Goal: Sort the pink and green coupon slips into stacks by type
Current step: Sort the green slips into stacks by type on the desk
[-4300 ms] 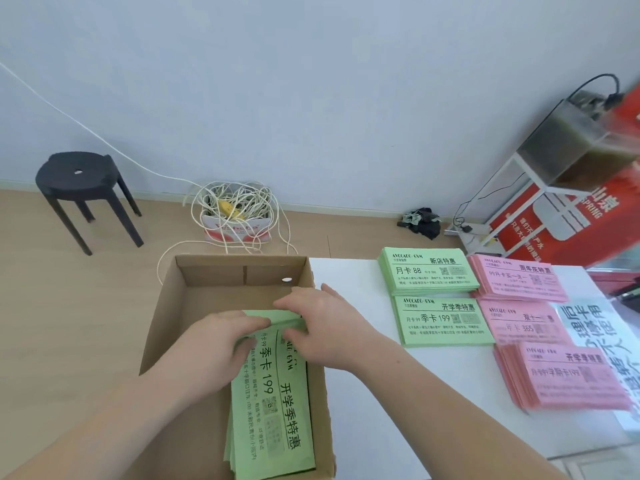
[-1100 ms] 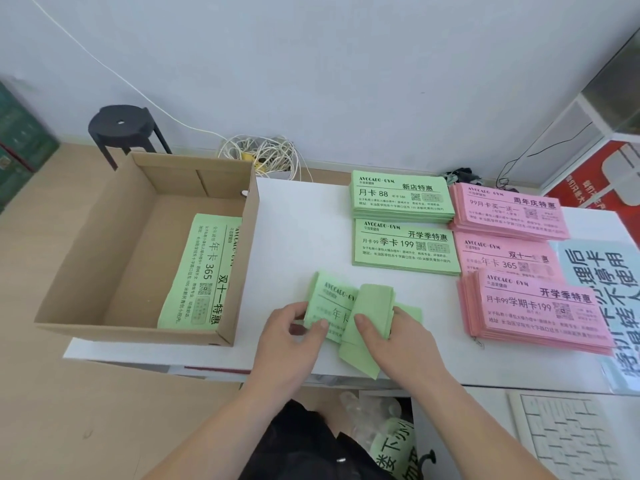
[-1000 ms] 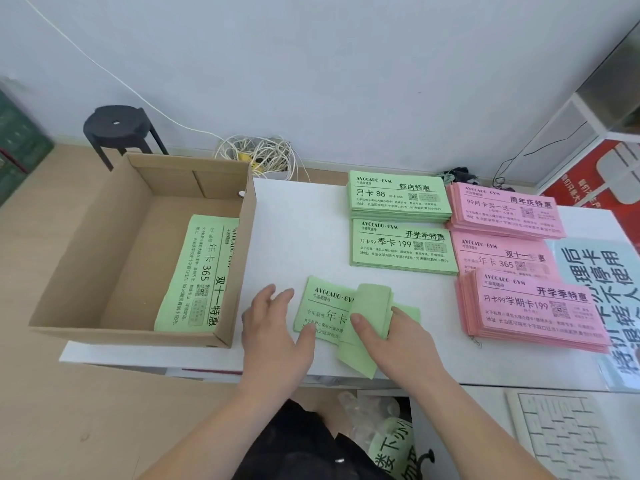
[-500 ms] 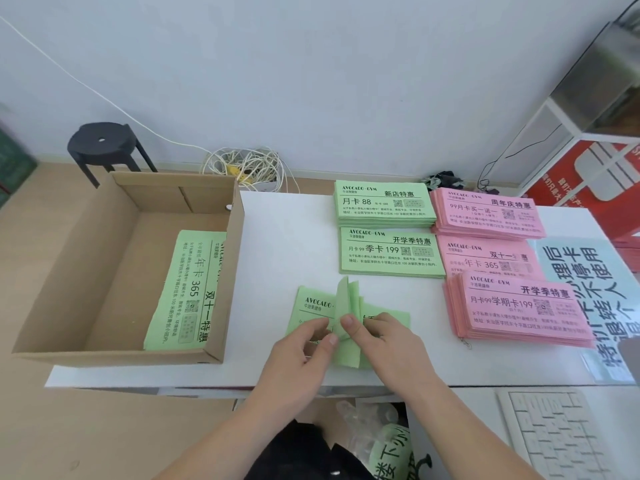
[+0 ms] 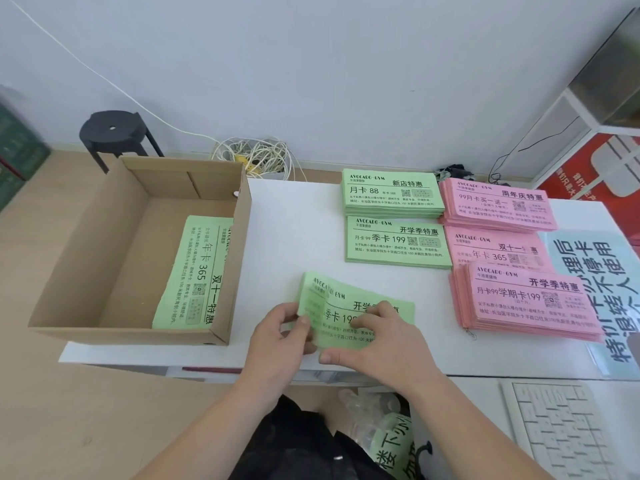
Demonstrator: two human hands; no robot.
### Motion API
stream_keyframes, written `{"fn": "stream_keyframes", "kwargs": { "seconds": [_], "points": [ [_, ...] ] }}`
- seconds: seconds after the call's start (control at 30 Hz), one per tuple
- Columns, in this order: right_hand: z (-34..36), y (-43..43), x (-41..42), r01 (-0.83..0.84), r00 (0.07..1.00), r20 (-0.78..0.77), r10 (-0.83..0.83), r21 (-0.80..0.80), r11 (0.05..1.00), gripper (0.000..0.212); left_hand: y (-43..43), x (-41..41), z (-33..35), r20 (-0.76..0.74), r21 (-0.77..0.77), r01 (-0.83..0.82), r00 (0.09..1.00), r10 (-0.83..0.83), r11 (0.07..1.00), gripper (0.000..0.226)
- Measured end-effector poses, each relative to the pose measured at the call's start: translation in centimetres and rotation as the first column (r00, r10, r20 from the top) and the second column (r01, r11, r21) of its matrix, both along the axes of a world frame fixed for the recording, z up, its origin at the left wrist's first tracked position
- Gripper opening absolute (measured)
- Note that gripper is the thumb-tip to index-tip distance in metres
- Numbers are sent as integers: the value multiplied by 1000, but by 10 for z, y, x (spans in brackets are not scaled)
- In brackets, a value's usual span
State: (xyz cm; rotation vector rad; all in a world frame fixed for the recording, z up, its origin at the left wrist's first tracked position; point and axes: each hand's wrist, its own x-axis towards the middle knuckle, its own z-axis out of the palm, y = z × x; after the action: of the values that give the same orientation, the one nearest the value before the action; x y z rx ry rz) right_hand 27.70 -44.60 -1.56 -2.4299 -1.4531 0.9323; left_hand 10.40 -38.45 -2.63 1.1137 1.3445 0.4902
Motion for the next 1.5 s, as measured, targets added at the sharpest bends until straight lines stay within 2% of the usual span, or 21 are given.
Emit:
{"fn": "stream_keyframes", "kwargs": {
  "seconds": [0.1, 0.2, 0.3, 0.4, 0.47, 0.53, 0.63, 0.7, 0.73, 0.77, 0.83, 0.87, 0.9, 1.07, 1.17, 1.33, 1.4, 1.5],
  "points": [
    [4, 0, 4, -21, 1000, -22, 20, -23, 1000, 113, -1, 0, 9, 84, -67, 12, 996, -6, 998, 32],
    [5, -1, 6, -44, 999, -23, 43, -44, 998, 107, 3, -2, 8, 102, -99, -28, 994, 38, 995, 35],
    [1, -3, 9, -41, 999, -20, 40, -36, 999, 96, 10, -1, 7, 58, -69, 12, 998, -8, 998, 21],
    [-5, -5, 12, -33, 999, 6, 33, 3, 999, 70, 15, -1, 6, -23, -16, 90, 996, -90, 996, 21],
    [-8, -7, 19, 26, 998, -54, -23, 49, 998, 53, 19, -1, 5, -65, 9, 82, 995, -81, 997, 18],
    [-9, -10, 27, 194, 971, -174, -165, 160, 968, 49, 21, -1, 9, -67, 32, 78, 995, -76, 996, 16],
    [0, -14, 40, 475, 867, -307, -392, 275, 836, 66, 27, -2, 16, 15, 27, 62, 998, -62, 998, 14],
    [8, -14, 48, 632, 753, -405, -518, 226, 742, 80, 32, 0, 21, 94, -14, 31, 995, -29, 999, 14],
    [10, -13, 54, 694, 683, -474, -556, 186, 695, 80, 36, 3, 23, 120, -32, 21, 993, -17, 999, 14],
    [10, -11, 61, 745, 601, -564, -566, 140, 652, 71, 40, 6, 24, 138, -45, 16, 990, -10, 999, 13],
    [14, -5, 69, 796, 437, -714, -546, 25, 604, 40, 48, 10, 26, 145, -57, 26, 989, -17, 998, 12],
    [16, -2, 69, 804, 391, -745, -540, -8, 594, 27, 52, 11, 25, 137, -54, 38, 990, -31, 998, 11],
    [17, 1, 68, 807, 384, -744, -547, -18, 591, 19, 55, 13, 24, 118, -48, 57, 992, -51, 997, 11],
    [19, 23, 76, 784, 535, -572, -621, 64, 617, 5, 73, 29, 22, -8, -19, 146, 989, -147, 989, 14],
    [31, 45, 99, 752, 614, -476, -629, 113, 649, 11, 91, 54, 21, -53, 17, 203, 978, -202, 979, 21],
    [44, 79, 145, 645, 764, -227, -605, 222, 731, 13, 116, 98, 5, -202, 78, 347, 923, -326, 934, 36],
    [39, 95, 162, 585, 811, -151, -565, 199, 787, 16, 125, 109, -4, -275, 119, 380, 900, -337, 917, 42],
    [28, 113, 180, 497, 868, -59, -494, 141, 856, 33, 138, 120, -8, -426, 178, 455, 835, -348, 873, 45]
  ]
}}
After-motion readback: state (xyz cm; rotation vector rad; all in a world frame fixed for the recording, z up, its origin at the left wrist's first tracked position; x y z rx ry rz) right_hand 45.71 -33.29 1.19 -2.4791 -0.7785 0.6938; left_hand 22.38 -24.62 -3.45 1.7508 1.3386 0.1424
